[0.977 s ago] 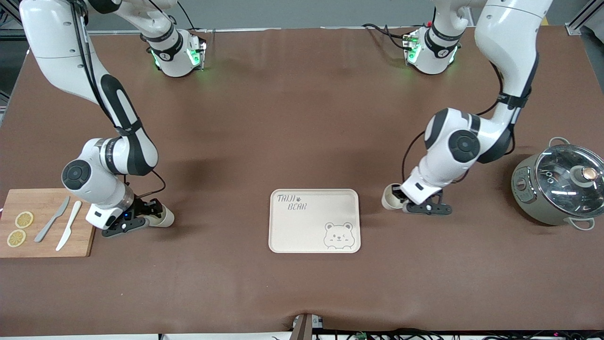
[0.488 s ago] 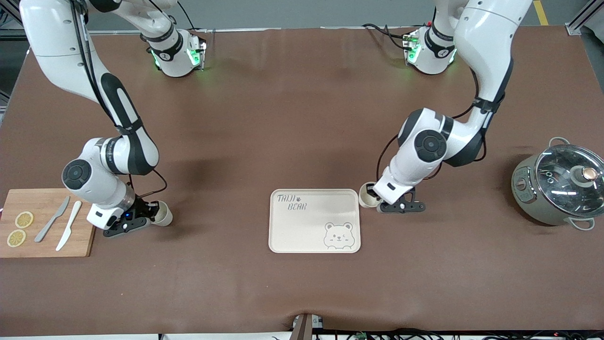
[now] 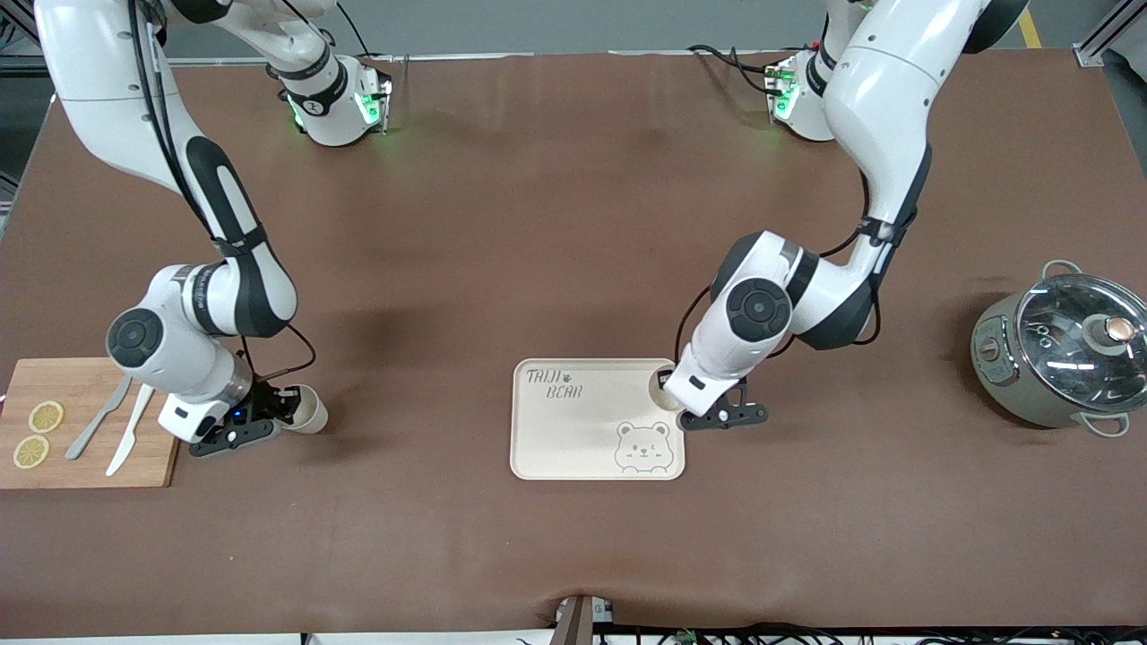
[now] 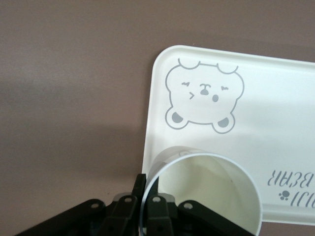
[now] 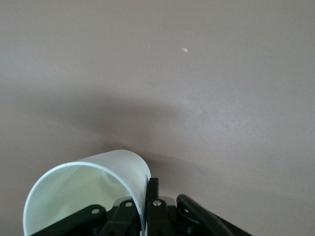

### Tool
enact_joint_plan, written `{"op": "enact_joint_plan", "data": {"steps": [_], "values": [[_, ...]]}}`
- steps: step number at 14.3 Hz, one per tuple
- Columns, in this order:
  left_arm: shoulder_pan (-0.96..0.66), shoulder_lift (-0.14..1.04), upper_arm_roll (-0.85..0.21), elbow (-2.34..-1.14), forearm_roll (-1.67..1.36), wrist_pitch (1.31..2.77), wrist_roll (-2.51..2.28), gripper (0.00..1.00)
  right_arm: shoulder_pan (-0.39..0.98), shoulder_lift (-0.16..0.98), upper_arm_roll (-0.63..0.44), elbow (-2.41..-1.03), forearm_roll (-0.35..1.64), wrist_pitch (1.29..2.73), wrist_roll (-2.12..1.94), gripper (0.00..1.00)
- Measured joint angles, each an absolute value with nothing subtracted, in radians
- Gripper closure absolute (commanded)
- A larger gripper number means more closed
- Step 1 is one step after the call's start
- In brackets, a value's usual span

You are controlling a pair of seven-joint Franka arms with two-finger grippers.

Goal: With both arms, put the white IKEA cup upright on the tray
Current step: 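Set the left cup on the tray while the right gripper carries its cup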

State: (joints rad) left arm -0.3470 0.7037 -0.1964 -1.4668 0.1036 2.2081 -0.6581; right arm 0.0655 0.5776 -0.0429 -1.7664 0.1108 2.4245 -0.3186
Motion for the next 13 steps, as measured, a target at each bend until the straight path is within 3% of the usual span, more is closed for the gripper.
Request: {"op": "enact_joint_plan", "data": {"steps": [5,11,12,13], "values": [[-0.438,0.810,-0.145,-1.417,0.104,2.275,-0.770,1.00,0.152,0.560,-0.032,-1.507,0.172,2.114,0.004,1.00],[-0.458,0.827,-0.140,-1.397,0.104,2.289,-0.804,1.00,0.355,0.589,-0.030,-1.393,0.171,2.091,0.439,1.00],[-0.458,0.827,-0.139,-1.397,0.104,2.289,-0.804,0.79,0.381,0.607,-0.031,-1.371,0.171,2.092,0.494,1.00],[-0.458,0.827,-0.139,-1.397,0.104,2.289,-0.804,0.02,0.404,0.628,-0.031,-1.349,0.171,2.096,0.541,1.00]]}}
